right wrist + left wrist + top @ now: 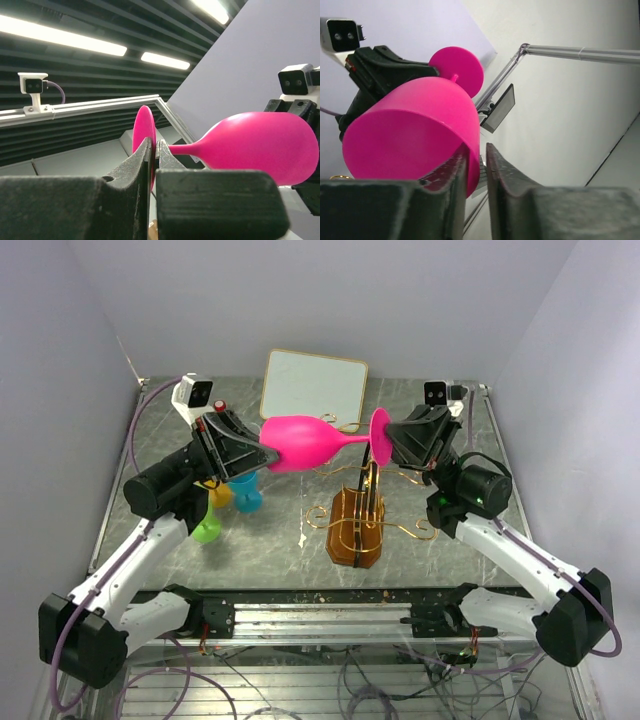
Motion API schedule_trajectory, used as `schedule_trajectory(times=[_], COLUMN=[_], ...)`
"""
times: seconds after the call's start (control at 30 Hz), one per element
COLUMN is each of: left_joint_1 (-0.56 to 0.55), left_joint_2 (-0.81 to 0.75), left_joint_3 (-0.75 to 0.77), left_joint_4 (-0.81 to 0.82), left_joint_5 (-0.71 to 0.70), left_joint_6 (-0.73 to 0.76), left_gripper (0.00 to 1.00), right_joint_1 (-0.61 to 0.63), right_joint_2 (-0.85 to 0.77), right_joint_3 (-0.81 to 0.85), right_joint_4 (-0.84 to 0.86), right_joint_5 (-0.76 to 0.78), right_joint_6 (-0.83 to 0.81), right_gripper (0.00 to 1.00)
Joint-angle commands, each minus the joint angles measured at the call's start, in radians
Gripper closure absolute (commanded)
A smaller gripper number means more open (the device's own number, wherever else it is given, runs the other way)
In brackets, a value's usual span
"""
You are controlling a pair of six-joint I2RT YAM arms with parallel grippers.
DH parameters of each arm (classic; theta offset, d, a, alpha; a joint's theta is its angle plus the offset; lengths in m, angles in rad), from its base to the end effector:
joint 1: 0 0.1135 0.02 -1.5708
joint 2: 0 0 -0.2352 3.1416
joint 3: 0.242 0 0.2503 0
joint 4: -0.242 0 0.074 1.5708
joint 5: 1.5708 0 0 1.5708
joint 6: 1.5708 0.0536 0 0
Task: Take the wine glass off the wine glass rack
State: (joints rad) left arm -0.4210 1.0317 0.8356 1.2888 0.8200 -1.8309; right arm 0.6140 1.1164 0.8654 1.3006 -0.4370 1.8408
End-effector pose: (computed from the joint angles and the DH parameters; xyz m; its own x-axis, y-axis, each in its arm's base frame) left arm 0.1667 -0.1176 0.4250 -0.7745 -0.3755 -0.5090 0.6324 -0.4754 -0.6116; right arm 0.1734 0.1499 0.4289 -0.8582 0.4634 -0.2209 -0.4980 -0.6467 0.5778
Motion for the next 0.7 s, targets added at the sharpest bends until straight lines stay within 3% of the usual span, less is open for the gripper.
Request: schedule_trajectory(times=[0.0,0.1,0.23,0.33,0.47,0.57,0.67], left_joint_1=[-0.009,-0.008,-0.009,-0.009,-0.009,-0.009,-0.009], left_joint_2=[-0.016,-0.045,-0.108,-0.174,-0.277,-0.337,-0.362], left_joint_3=[0.019,0.026,0.057,0.114,0.254,0.330,0.396], left_joint_4=[0.164,0.069,-0.177,-0.497,-1.182,-1.468,-1.653], left_joint_5=[-0.026,-0.015,0.007,-0.002,-0.151,-0.341,-0.475], left_joint_6=[-0.060,-0.002,0.178,0.398,0.808,0.981,1.085], left_gripper=[0.78,0.92,0.93,0.93,0.93,0.93,0.93], right_joint_1=[0.004,0.004,0.004,0.004,0.004,0.003,0.003], right_joint_2=[-0.036,-0.074,-0.156,-0.219,-0.301,-0.379,-0.444], right_joint_3=[-0.026,-0.037,-0.043,-0.035,-0.045,-0.057,-0.021], right_joint_4=[0.021,-0.059,-0.286,-0.498,-0.703,-0.851,-1.060], right_joint_5=[0.053,0.065,0.101,0.149,0.232,0.319,0.464], right_joint_6=[-0.047,-0.111,-0.237,-0.358,-0.482,-0.557,-0.636], right_gripper=[1.00,0.97,0.83,0.64,0.38,0.24,0.10])
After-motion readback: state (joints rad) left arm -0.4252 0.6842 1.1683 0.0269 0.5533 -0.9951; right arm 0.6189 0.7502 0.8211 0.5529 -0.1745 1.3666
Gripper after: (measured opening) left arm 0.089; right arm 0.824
